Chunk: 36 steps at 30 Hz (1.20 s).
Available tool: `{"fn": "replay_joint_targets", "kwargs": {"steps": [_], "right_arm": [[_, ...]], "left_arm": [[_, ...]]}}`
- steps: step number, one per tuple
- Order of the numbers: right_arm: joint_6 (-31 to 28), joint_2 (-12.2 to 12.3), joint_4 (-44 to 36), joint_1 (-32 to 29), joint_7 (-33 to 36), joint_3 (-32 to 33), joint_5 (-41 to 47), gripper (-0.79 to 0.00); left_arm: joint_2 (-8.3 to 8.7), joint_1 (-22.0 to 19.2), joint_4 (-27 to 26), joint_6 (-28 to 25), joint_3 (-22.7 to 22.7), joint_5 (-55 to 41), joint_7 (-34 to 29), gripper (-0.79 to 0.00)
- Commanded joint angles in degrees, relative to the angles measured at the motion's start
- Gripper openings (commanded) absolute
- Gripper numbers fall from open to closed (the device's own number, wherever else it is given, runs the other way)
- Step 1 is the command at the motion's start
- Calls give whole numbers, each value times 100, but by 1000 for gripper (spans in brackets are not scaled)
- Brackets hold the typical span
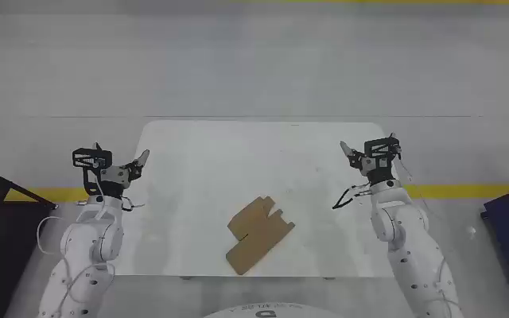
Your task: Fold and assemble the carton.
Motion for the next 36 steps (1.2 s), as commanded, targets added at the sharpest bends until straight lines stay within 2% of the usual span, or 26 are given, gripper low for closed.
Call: {"fn": "replay_joint_targets", "kwargs": {"steps": [1,5,11,14,26,29,33,36], "right_arm": [[0,0,0,0,0,0,0,0],[-38,2,-2,2,17,-35,-87,0],[-233,-11,-95,83,422,-755,-1361,0],[-424,-24,-91,176,625,-855,-1254,0],[-507,-21,-55,188,703,-892,-1313,0],[-1624,15,17,505,1125,-1427,-2156,0],[-2383,12,77,792,1335,-1942,-2658,0],[-2817,7,140,942,1331,-2165,-2682,0]], "left_arm": [[0,0,0,0,0,0,0,-1],[0,0,0,0,0,0,0,0],[0,0,0,0,0,0,0,0],[0,0,0,0,0,0,0,0],[0,0,0,0,0,0,0,0],[0,0,0,0,0,0,0,0],[0,0,0,0,0,0,0,0],[0,0,0,0,0,0,0,0]]}}
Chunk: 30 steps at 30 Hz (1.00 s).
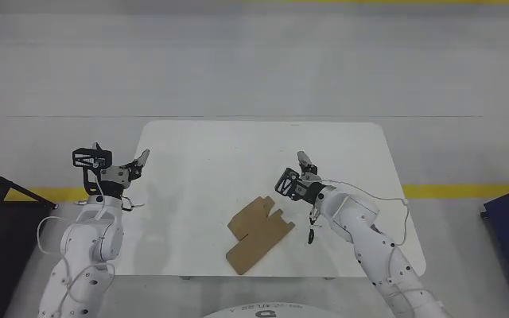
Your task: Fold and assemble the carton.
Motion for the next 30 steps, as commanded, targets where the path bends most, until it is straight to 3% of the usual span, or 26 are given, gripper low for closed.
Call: {"fn": "replay_joint_targets", "kwargs": {"steps": [1,7,10,13,30], "right_arm": [[-199,-3,30,57,-54,-51,110,0],[-199,-3,30,57,-54,-51,110,0],[-774,35,78,45,-285,-202,-91,0],[-849,49,230,90,-298,-231,-193,0],[-405,-144,943,772,1105,-1191,-749,0]], "left_arm": [[0,0,0,0,0,0,0,0],[0,0,0,0,0,0,0,0],[0,0,0,0,0,0,0,0],[0,0,0,0,0,0,0,0],[0,0,0,0,0,0,0,0]]}}
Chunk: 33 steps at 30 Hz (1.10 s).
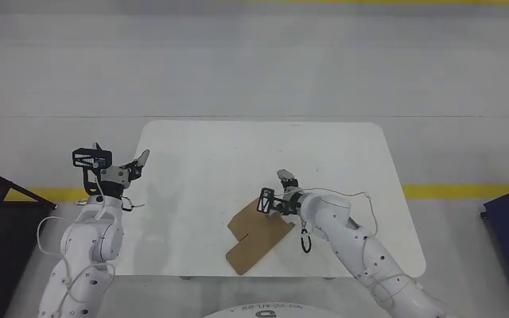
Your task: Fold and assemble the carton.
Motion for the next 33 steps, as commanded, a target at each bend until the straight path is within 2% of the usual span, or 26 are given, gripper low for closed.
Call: {"fn": "replay_joint_targets", "kwargs": {"steps": [1,8,19,22,25,28,33], "right_arm": [[61,-33,103,88,158,-127,-54,0],[-1,-115,313,280,420,-428,-59,0],[-146,-314,458,625,896,-733,1044,0],[-85,-375,507,738,690,-810,1394,0],[-172,-370,492,786,171,-704,1686,0],[-650,-281,494,732,-325,-427,1870,0],[-1443,-102,487,612,-684,33,1809,0]], "left_arm": [[0,0,0,0,0,0,0,0],[0,0,0,0,0,0,0,0],[0,0,0,0,0,0,0,0],[0,0,0,0,0,0,0,0],[0,0,0,0,0,0,0,0],[0,0,0,0,0,0,0,0],[0,0,0,0,0,0,0,0]]}}
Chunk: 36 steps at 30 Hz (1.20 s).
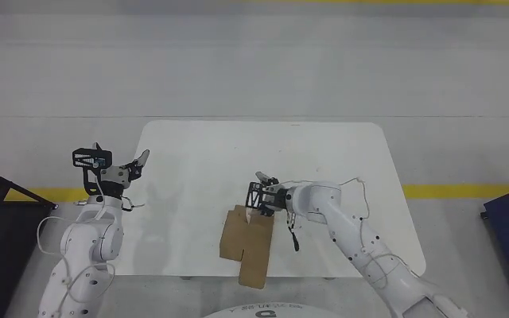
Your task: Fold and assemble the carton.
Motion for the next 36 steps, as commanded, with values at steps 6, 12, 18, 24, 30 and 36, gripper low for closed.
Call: {"fn": "replay_joint_targets", "kwargs": {"steps": [6,12,18,24,30,36], "right_arm": [[-608,209,-130,-208,-157,423,-519,0],[-935,317,-242,-359,-55,389,-1144,0],[-1298,406,-306,-401,-305,350,-1453,0],[-1420,459,-229,-337,-278,98,-1801,0],[-1398,394,-98,-142,-120,-271,-1671,0],[-1368,374,-121,-75,-198,-372,-1448,0]], "left_arm": [[0,0,0,0,0,0,0,0],[0,0,0,0,0,0,0,0],[0,0,0,0,0,0,0,0],[0,0,0,0,0,0,0,0],[0,0,0,0,0,0,0,0],[0,0,0,0,0,0,0,0]]}}
